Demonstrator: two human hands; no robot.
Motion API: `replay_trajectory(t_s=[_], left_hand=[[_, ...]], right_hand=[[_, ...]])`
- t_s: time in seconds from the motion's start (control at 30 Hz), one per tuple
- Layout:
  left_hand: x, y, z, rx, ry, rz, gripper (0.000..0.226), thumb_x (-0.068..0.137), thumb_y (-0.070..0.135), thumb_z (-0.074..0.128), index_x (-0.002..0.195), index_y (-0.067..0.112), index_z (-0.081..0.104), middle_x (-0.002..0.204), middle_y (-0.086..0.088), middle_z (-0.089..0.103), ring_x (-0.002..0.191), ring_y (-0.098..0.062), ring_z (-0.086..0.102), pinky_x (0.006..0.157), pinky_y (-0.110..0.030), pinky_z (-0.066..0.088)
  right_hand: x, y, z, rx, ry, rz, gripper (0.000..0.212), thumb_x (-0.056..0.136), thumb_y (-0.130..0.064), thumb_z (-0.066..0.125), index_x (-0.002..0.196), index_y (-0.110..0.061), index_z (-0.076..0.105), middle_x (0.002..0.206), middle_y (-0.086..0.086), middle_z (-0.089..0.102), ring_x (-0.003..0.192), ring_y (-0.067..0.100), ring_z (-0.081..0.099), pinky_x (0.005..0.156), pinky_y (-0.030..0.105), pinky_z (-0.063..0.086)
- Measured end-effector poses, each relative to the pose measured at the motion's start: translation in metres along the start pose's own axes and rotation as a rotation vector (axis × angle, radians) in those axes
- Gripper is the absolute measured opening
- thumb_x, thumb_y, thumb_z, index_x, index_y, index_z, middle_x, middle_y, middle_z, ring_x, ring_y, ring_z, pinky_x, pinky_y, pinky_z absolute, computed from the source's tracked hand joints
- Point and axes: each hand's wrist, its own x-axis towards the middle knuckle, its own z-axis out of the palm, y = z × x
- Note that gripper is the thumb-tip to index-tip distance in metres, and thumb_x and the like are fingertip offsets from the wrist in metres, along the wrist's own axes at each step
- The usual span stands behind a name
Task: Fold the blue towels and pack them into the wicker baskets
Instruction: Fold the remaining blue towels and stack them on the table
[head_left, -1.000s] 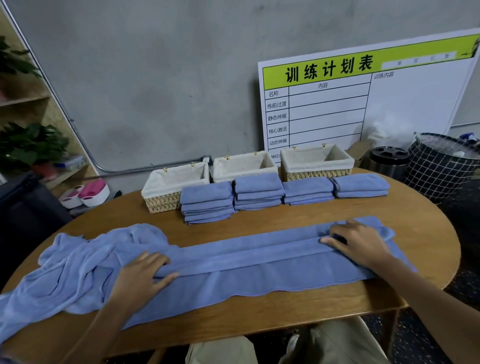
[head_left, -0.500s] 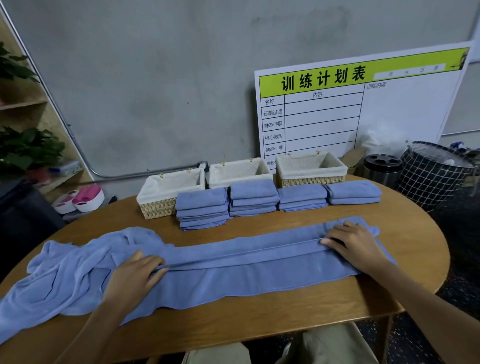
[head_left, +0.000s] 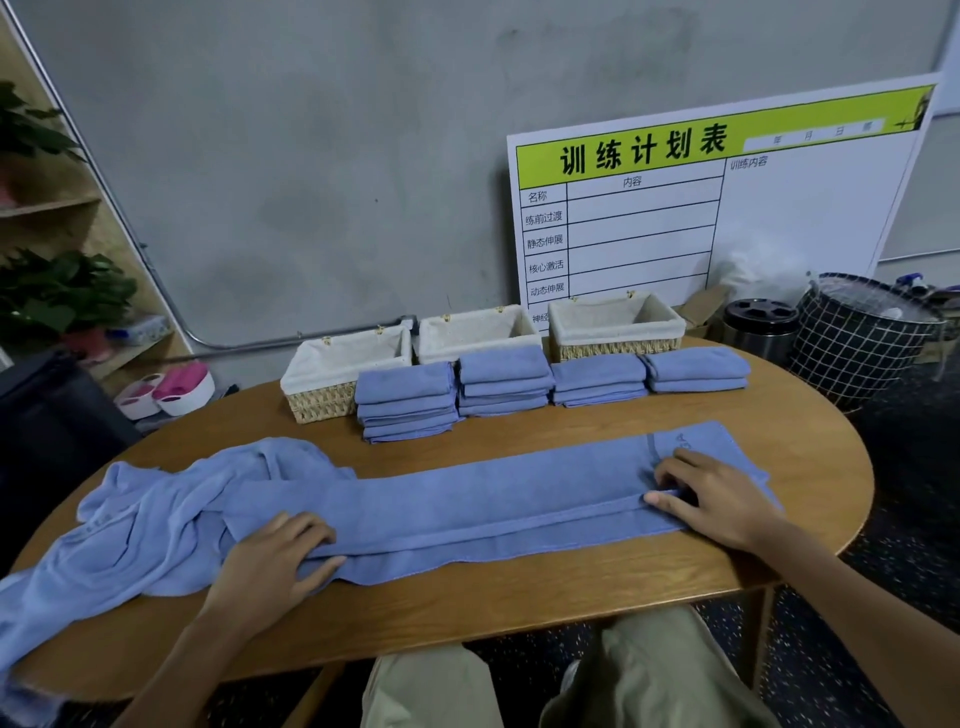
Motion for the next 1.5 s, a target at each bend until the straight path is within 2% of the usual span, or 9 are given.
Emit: replay_trajectory(t_s=[0.27, 0.43, 0.67, 0.77, 0.87, 1.03, 1.27, 1.4, 1.5], left_hand=[[0.000, 0.012, -0.010, 0.014, 0.053, -0.083, 0.054, 0.096, 0.069, 0.032, 0.087, 0.029, 0.066, 0.084, 0.019, 0.062, 0.068, -0.007, 0.061, 0.052, -0.011, 0.025], [0.000, 0.011, -0.007, 0.075, 0.091, -0.170, 0.061, 0.100, 0.061, 0.024, 0.080, 0.024, 0.068, 0.066, 0.009, 0.063, 0.058, -0.019, 0.059, 0.047, -0.024, 0.028], [0.008, 0.017, -0.008, 0.233, 0.078, -0.309, 0.038, 0.086, 0.040, 0.040, 0.064, 0.020, 0.064, 0.057, 0.004, 0.060, 0.053, -0.027, 0.053, 0.056, -0.036, 0.026], [0.041, 0.043, 0.002, 0.115, 0.074, -0.207, 0.030, 0.084, 0.034, 0.043, 0.074, 0.022, 0.069, 0.075, 0.006, 0.065, 0.065, -0.026, 0.057, 0.061, -0.036, 0.033], [0.090, 0.098, 0.019, -0.204, -0.033, -0.026, 0.025, 0.093, 0.035, 0.045, 0.088, 0.028, 0.067, 0.090, 0.015, 0.064, 0.082, -0.016, 0.063, 0.073, -0.033, 0.042], [0.159, 0.202, 0.047, -0.506, -0.252, 0.099, 0.031, 0.096, 0.061, 0.046, 0.103, 0.039, 0.066, 0.106, 0.023, 0.060, 0.103, 0.002, 0.054, 0.094, -0.029, 0.039], [0.171, 0.232, 0.070, -0.571, -0.094, 0.134, 0.032, 0.092, 0.064, 0.055, 0.095, 0.037, 0.072, 0.096, 0.020, 0.058, 0.087, 0.002, 0.056, 0.076, -0.028, 0.049], [0.177, 0.229, 0.066, -0.382, 0.010, 0.306, 0.029, 0.094, 0.059, 0.055, 0.096, 0.037, 0.074, 0.092, 0.019, 0.061, 0.080, -0.003, 0.060, 0.070, -0.022, 0.039], [0.180, 0.233, 0.062, -0.330, 0.043, 0.379, 0.023, 0.095, 0.050, 0.056, 0.090, 0.034, 0.074, 0.086, 0.017, 0.061, 0.074, -0.004, 0.060, 0.063, -0.023, 0.041]], right_hand=[[-0.002, -0.003, -0.001, 0.027, 0.030, -0.001, 0.055, 0.090, -0.079, 0.026, 0.089, -0.032, 0.054, 0.083, -0.016, 0.048, 0.073, 0.004, 0.047, 0.062, 0.022, 0.034], [-0.003, -0.006, -0.003, 0.031, 0.034, 0.025, 0.056, 0.091, -0.078, 0.022, 0.089, -0.033, 0.055, 0.082, -0.017, 0.048, 0.073, 0.003, 0.048, 0.062, 0.026, 0.042], [-0.008, -0.005, -0.006, -0.011, 0.091, 0.115, 0.054, 0.093, -0.072, 0.024, 0.086, -0.034, 0.062, 0.082, -0.016, 0.056, 0.075, 0.004, 0.053, 0.056, 0.030, 0.047], [-0.012, -0.001, -0.014, -0.053, 0.115, 0.121, 0.048, 0.093, -0.067, 0.029, 0.086, -0.034, 0.064, 0.083, -0.017, 0.058, 0.074, 0.005, 0.056, 0.050, 0.025, 0.043], [-0.018, 0.011, -0.020, -0.022, 0.110, 0.087, 0.056, 0.093, -0.071, 0.027, 0.086, -0.031, 0.065, 0.082, -0.016, 0.058, 0.071, 0.006, 0.054, 0.050, 0.023, 0.040], [-0.033, 0.040, -0.027, 0.110, 0.066, 0.060, 0.052, 0.089, -0.075, 0.037, 0.087, -0.032, 0.066, 0.089, -0.018, 0.055, 0.080, 0.005, 0.052, 0.066, 0.032, 0.048], [-0.058, 0.071, -0.042, 0.195, 0.047, 0.073, 0.034, 0.086, -0.065, 0.055, 0.094, -0.036, 0.072, 0.098, -0.024, 0.054, 0.093, 0.003, 0.050, 0.076, 0.020, 0.040], [-0.055, 0.071, -0.036, 0.197, 0.051, 0.071, 0.022, 0.085, -0.053, 0.061, 0.092, -0.035, 0.073, 0.094, -0.024, 0.055, 0.091, 0.008, 0.051, 0.077, 0.028, 0.043], [-0.055, 0.070, -0.032, 0.241, 0.077, 0.080, 0.009, 0.085, -0.042, 0.069, 0.089, -0.034, 0.072, 0.092, -0.025, 0.055, 0.087, 0.003, 0.054, 0.072, 0.032, 0.047]])
